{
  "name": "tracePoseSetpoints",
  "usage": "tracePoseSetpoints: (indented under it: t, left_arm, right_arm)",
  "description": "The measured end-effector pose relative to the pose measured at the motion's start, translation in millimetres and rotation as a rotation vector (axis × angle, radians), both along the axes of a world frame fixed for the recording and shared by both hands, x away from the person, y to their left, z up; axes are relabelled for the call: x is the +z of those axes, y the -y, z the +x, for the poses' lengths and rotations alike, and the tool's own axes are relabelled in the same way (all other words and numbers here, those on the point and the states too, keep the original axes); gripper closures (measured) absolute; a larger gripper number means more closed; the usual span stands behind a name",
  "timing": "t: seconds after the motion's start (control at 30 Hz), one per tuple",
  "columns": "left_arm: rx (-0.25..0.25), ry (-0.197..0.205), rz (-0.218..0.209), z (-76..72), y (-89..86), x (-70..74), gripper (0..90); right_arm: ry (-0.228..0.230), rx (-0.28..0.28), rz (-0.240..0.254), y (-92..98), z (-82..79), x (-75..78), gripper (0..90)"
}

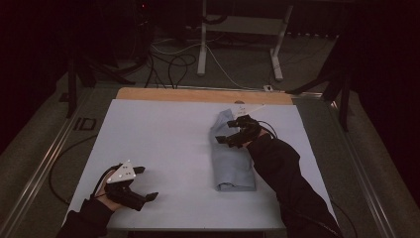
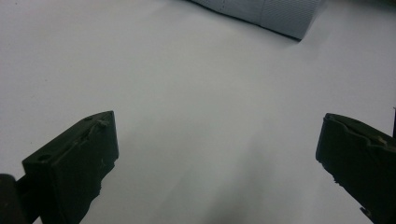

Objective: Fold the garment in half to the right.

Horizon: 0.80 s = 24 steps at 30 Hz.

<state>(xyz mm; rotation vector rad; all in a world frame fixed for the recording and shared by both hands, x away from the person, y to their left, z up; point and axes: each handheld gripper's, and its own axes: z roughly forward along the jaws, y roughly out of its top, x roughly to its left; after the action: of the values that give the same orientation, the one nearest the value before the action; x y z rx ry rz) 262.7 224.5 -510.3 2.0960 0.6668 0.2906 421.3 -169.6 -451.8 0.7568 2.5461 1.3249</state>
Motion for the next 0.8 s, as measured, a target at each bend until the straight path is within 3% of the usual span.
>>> tracePoseSetpoints:
  t: [0.2, 0.4, 0.8]
  left_arm:
    - [0.012, 0.007, -0.01, 0.0, -2.0, 1.0, 0.5]
    - [0.006, 0.005, -0.007, -0.1, -1.7, 0.5, 0.5]
    - [0.002, 0.006, -0.001, -0.2, -1.3, -0.1, 0.5]
  right_arm:
    - [0.01, 0.04, -0.016, -1.3, -15.9, -1.9, 15.8]
    - [0.012, 0.077, 0.01, 1.4, -31.7, -5.6, 22.9]
    - [0.033, 0.157, -0.018, -0.3, -58.8, -17.8, 56.8]
